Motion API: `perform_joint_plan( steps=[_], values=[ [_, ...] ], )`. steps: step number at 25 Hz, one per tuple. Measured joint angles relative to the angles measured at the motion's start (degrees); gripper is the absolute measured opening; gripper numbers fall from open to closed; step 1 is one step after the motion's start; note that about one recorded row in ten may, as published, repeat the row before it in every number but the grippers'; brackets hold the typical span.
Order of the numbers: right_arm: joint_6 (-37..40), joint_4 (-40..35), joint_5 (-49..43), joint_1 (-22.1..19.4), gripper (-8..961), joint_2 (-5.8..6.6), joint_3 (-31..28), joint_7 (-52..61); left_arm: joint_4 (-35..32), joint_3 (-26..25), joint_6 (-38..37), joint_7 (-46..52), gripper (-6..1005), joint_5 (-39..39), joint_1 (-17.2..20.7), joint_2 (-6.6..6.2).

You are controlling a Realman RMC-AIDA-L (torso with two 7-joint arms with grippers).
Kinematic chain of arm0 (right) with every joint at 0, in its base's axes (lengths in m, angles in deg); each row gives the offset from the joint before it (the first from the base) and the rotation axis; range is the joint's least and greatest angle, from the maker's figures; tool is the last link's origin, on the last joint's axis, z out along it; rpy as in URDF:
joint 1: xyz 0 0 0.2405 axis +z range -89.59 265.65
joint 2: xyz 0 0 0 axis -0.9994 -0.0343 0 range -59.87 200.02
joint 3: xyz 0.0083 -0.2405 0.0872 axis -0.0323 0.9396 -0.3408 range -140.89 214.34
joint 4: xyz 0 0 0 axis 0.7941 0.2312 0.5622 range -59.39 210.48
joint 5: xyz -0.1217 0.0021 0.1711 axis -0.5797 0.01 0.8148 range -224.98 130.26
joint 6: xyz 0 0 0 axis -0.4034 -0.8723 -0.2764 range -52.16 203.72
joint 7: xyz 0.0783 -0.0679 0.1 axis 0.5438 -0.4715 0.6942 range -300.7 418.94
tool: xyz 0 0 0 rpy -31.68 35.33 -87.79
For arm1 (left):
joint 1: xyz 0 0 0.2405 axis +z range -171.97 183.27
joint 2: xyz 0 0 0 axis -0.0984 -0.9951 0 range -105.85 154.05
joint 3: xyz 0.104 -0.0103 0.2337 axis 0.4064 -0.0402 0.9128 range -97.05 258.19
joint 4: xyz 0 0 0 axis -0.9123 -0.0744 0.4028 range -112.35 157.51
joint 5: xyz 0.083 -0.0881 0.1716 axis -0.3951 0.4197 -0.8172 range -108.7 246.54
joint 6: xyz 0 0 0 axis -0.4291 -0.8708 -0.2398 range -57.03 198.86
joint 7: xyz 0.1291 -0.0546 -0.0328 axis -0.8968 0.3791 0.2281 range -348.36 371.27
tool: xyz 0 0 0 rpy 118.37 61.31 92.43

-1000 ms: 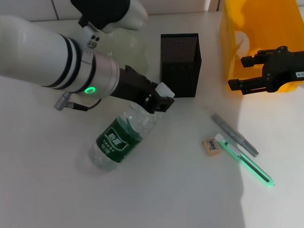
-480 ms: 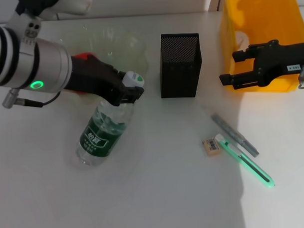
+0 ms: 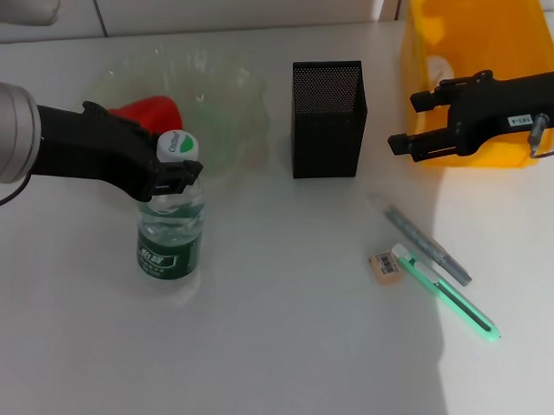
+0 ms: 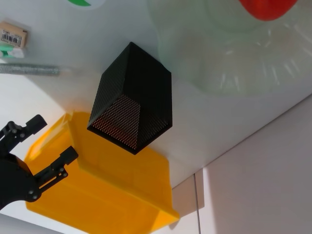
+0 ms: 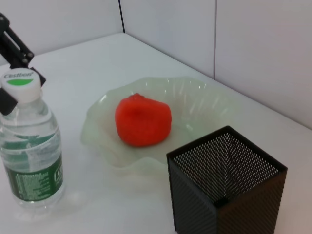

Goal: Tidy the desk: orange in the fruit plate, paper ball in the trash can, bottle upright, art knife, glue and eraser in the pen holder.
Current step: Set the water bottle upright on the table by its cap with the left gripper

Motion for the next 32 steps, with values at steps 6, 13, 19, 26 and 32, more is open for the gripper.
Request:
perform_joint_plan(
  steps=[6,13,19,26,32],
  values=[
    [0.07,0.00,0.44,-0.15,787,-0.01,0.15,0.17,-2.24,-1.52,-1.54,-0.07,448,-0.27,2.15,-0.01],
    [0.05,-0.48,1.11,-0.39,786,-0.04,2.58,1.69,-3.76,-4.16,-3.77,-0.75,449,-0.52,3.47,-0.09],
    [0.08,-0.64,1.84,-0.60,786,-0.08,3.04,2.10,-4.44,-7.30,-5.62,-1.70,451,-0.76,3.55,-0.10],
    [0.47,-0.70,1.97,-0.64,787,-0.08,3.02,2.26,-4.48,-7.61,-5.72,-2.23,452,-0.72,3.48,-0.09],
    [0.41,-0.75,2.08,-0.64,787,-0.08,3.86,2.28,-4.29,-8.22,-5.26,-2.39,454,-2.34,3.03,-0.08]
  ],
)
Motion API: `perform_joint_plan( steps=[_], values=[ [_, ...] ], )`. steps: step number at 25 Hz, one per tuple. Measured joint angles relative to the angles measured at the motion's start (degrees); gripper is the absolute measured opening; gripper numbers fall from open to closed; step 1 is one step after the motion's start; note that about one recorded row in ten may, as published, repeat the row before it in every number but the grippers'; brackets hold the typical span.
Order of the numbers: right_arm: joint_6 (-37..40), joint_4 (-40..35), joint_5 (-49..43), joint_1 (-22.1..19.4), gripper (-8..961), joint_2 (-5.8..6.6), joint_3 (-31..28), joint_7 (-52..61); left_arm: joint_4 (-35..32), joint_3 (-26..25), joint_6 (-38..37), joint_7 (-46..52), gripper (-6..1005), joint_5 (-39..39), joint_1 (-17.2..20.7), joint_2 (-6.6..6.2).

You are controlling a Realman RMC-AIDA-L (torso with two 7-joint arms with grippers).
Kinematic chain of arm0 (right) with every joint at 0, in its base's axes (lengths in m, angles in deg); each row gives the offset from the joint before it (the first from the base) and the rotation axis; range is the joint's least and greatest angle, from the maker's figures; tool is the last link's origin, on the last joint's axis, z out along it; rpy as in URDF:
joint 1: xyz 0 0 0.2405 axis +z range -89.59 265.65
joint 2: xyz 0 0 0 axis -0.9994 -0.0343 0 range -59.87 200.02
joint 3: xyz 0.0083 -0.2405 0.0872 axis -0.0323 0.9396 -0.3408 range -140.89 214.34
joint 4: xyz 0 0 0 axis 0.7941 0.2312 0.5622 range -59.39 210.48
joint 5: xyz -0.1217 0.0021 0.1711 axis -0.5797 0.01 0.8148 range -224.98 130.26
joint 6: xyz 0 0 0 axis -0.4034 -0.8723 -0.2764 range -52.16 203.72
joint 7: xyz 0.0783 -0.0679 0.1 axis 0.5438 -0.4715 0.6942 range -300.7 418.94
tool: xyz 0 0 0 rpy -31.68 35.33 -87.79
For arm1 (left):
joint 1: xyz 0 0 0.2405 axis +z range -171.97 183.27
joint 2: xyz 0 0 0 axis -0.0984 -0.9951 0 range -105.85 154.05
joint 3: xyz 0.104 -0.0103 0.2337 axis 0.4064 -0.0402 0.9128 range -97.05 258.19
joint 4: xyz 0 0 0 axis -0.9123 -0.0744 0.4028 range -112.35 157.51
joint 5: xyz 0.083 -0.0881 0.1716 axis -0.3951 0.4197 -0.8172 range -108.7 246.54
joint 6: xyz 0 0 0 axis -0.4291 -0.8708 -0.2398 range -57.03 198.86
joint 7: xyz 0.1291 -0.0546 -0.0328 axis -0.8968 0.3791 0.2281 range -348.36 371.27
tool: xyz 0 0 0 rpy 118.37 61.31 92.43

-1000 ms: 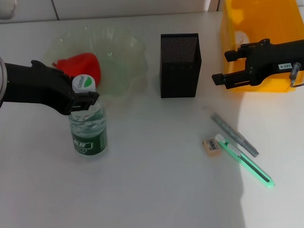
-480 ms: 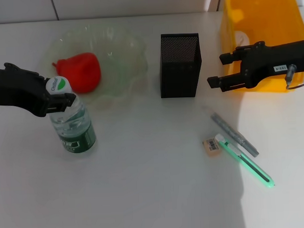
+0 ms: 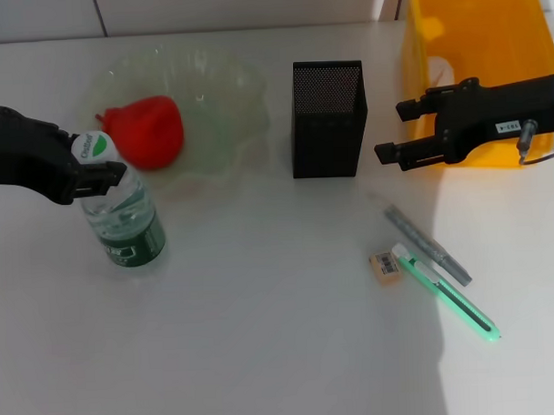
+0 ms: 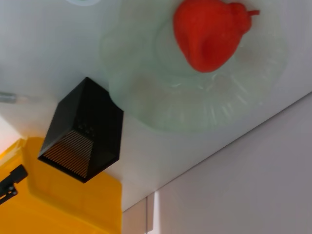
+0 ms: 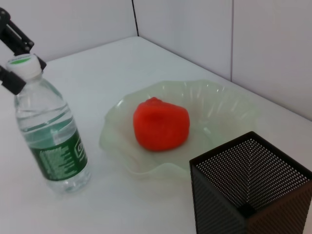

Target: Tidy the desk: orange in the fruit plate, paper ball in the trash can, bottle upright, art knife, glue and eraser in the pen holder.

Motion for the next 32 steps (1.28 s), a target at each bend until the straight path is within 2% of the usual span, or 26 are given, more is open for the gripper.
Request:
perform_joint_plan(
  steps=[11,20,30,32],
  values=[
    [-0.26,-0.15,0.02,0.00,786,0.00,0.51,0.09,1.36,0.32,2.55,0.00,456,-1.19,-0.29,0.09],
    [0.10,-0.22,0.02,-0.16,787,0.07,0.54,0.09,4.70,-0.15,2.78,1.18,458,-1.04,-2.73,0.16],
    [0.18,-0.23,0.02,-0.17,786,0.18,0.63,0.09,4.41,-1.51,2.46,2.30,460,-1.18,-3.38,0.07],
    [0.22,-0.68,0.02,-0.23,786,0.18,0.63,0.09,4.33,-1.82,2.27,2.30,552,-1.18,-3.72,0.02]
  ],
)
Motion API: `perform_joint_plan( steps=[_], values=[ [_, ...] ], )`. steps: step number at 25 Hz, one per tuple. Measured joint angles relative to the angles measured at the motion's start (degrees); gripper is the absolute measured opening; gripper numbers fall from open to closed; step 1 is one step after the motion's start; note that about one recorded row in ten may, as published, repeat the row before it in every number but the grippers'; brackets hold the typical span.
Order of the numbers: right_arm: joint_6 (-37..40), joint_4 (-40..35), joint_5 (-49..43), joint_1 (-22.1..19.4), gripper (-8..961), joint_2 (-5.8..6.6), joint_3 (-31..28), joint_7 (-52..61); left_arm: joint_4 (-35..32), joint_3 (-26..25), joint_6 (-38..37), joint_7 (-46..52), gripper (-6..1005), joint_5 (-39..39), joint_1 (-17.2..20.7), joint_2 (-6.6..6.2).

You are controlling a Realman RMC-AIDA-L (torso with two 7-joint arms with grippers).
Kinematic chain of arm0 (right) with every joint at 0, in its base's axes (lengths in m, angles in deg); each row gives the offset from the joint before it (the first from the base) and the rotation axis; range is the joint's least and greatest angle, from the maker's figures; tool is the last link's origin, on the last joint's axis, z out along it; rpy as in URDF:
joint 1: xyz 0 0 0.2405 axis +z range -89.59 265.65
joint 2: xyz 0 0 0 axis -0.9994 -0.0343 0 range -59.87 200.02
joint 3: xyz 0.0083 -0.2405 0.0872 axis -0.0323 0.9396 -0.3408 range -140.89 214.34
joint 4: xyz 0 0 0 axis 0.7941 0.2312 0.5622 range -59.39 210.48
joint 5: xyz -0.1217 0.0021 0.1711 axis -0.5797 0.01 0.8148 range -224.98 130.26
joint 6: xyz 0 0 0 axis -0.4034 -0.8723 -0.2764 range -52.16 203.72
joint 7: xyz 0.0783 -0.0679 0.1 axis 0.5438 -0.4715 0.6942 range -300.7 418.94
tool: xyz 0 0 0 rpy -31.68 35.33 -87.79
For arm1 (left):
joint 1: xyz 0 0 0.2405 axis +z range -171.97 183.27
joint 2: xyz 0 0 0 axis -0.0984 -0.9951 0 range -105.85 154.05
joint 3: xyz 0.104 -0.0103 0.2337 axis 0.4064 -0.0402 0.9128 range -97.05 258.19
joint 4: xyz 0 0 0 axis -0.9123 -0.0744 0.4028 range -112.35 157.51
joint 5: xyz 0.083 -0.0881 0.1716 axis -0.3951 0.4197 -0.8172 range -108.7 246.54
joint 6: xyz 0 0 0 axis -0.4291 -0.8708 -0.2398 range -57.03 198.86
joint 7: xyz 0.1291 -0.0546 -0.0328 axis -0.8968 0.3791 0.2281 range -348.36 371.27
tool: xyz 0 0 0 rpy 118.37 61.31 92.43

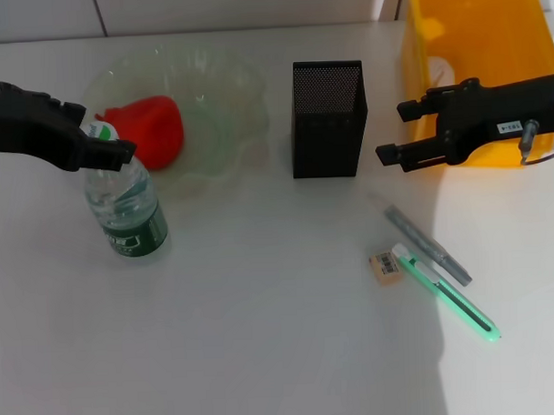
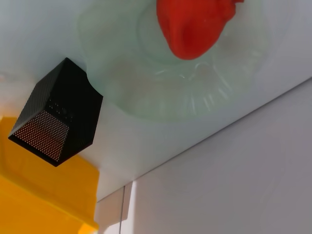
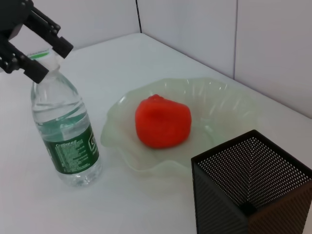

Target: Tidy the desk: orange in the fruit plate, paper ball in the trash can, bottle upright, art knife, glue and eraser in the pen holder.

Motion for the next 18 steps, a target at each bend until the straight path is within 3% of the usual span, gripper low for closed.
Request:
perform_joint_plan(
  steps=[3,8,9,11,12,15,18],
  values=[
    [0.00,-0.20,0.00,-0.06,786,0.00,0.00,0.00,-0.85,-0.04,-0.78,0.00,690,0.28,-0.72,-0.02],
    [0.02,-1.53,0.32,-0.09,785,0.00,0.00,0.64,-2.14,-0.04,-1.20,0.00,788,0.41,-1.16,0.03],
    [0.04,-1.90,0.47,-0.11,785,0.00,0.00,0.80,-7.51,-0.52,-0.97,-0.12,807,1.67,-1.90,0.17],
    [0.05,-2.63,0.62,-0.13,785,-0.02,0.00,1.37,-9.20,-1.16,-0.36,-0.70,806,3.81,-1.89,0.19],
    [0.05,-2.84,0.63,-0.12,785,-0.03,0.00,1.79,-10.78,-3.32,2.15,-4.35,806,12.96,-0.73,0.20],
    [0.16,-3.12,0.65,0.11,785,0.01,0.00,3.35,-9.12,-4.75,6.23,-13.83,805,28.66,3.39,0.31],
    [0.27,-3.41,1.02,0.41,785,0.01,0.00,5.13,-5.71,-2.49,9.07,-25.47,804,40.24,8.51,0.40]
  ],
)
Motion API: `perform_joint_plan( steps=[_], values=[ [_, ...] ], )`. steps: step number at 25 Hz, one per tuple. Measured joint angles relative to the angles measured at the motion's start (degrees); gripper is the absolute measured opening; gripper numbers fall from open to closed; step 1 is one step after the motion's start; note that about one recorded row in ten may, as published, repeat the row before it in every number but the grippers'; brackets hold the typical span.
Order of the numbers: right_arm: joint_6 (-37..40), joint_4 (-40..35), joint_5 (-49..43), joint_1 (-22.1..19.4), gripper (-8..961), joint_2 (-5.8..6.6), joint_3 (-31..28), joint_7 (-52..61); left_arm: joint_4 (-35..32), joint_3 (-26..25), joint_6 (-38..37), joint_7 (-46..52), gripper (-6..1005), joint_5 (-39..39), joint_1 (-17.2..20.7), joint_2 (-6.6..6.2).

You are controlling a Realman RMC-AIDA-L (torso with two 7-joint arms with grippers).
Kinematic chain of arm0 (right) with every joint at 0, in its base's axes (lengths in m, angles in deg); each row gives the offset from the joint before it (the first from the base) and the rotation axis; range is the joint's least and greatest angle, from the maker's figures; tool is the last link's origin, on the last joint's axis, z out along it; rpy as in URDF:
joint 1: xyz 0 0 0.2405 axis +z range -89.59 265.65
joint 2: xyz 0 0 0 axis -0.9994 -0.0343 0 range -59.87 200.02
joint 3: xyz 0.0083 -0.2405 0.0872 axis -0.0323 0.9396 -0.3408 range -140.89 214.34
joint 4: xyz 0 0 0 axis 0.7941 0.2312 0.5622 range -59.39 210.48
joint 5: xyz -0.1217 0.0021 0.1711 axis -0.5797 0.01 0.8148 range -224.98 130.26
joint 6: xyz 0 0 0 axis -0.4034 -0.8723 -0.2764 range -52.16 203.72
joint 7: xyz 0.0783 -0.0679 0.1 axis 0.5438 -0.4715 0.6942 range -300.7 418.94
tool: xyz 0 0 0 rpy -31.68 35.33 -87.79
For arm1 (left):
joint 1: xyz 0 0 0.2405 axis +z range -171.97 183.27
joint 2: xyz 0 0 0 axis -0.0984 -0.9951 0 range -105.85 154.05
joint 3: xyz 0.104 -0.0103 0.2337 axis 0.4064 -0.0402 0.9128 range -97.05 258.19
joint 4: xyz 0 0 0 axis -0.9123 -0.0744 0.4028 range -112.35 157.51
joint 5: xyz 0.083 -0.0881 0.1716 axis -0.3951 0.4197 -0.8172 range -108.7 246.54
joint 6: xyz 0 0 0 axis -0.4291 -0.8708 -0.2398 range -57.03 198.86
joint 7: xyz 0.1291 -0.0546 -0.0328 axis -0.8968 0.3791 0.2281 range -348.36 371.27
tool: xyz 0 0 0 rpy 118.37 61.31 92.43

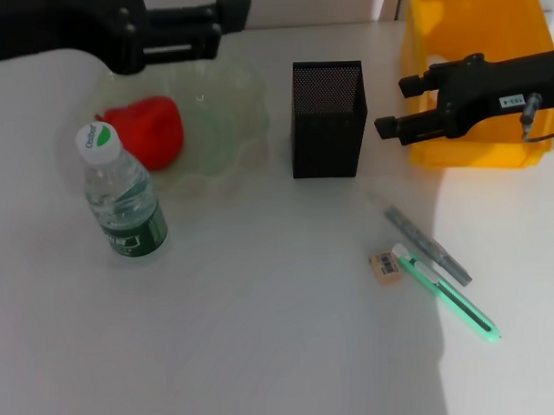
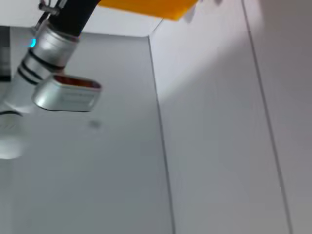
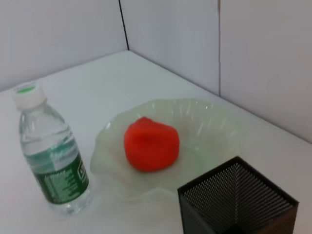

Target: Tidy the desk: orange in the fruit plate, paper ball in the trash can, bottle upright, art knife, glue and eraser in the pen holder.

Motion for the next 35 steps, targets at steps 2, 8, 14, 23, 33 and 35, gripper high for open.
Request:
perform_joint_plan(
  steps=[2,8,14,23,33,35],
  values=[
    [0.26,-0.93,0.40,0.05,785,0.01,0.00,2.04,4.26,3.65,1.12,-10.62,803,7.15,4.49,0.02],
    [1.30,-5.91,0.15,0.63,785,0.19,3.74,12.43,27.50,14.43,-2.04,-44.51,802,23.39,11.63,-0.16],
    [6.59,-16.85,-2.46,1.42,785,0.33,9.66,28.71,55.82,17.28,-7.11,-65.58,802,27.88,6.51,-0.09],
    [12.78,-26.24,-20.37,8.36,784,0.16,22.69,52.99,80.24,11.51,-11.60,-76.71,802,29.28,0.55,-0.54],
    [18.42,-24.25,-23.00,10.21,784,-0.10,26.07,59.17,81.27,11.34,-10.01,-77.11,802,26.34,1.20,-0.89],
    [18.86,-24.16,-23.21,9.08,784,-0.16,28.08,59.33,81.29,11.27,-9.61,-77.11,802,25.78,1.18,-0.88]
  ],
)
